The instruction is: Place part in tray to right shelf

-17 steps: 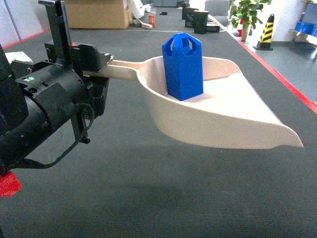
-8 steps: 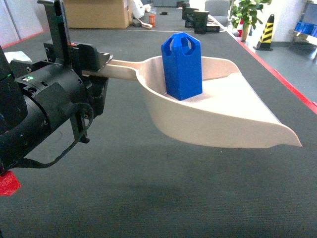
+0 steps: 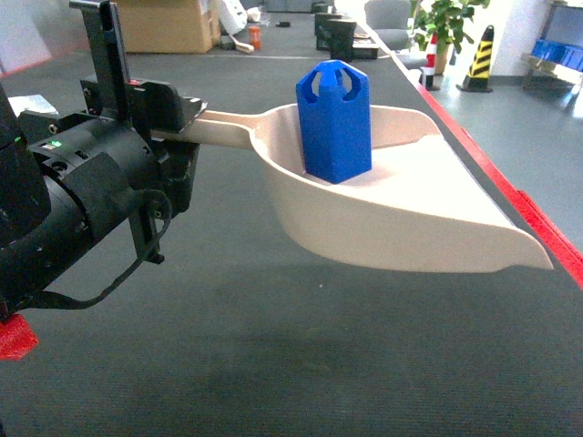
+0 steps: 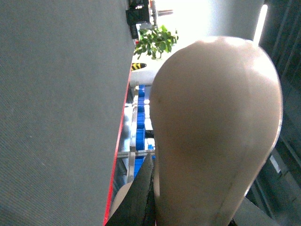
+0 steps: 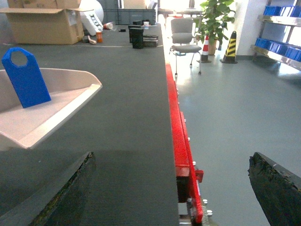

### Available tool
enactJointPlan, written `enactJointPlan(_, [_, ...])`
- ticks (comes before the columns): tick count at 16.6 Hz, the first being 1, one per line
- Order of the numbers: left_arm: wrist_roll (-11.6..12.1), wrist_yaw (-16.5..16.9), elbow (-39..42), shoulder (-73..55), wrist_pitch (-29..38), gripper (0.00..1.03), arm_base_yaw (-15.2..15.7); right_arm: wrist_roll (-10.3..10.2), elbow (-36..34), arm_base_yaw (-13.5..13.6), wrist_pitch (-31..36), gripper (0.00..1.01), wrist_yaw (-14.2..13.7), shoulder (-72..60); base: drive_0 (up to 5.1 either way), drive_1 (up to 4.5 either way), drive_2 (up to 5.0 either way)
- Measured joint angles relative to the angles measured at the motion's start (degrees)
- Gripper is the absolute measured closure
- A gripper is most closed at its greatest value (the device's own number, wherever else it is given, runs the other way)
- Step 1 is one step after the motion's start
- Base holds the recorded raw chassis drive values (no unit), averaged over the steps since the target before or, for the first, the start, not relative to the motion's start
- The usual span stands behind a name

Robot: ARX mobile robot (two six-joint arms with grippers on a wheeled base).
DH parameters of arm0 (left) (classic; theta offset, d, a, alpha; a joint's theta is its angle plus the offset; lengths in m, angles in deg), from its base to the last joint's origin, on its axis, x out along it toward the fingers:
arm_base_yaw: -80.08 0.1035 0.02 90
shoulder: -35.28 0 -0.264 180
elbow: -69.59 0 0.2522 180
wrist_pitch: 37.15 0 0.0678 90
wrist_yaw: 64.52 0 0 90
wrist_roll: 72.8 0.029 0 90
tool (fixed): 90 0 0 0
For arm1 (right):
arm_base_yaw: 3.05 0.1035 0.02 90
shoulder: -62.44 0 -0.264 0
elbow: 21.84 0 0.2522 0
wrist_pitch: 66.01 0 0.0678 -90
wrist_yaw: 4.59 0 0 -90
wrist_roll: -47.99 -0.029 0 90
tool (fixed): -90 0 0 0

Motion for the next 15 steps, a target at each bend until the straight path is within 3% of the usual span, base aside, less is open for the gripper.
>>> enactJointPlan(15, [0.2,0.0,0.0,0.0,-0.2,0.86,0.0,0.0,0.0,0.0,0.0,0.03,0.0,0.0,5.0,-2.43,-2.4])
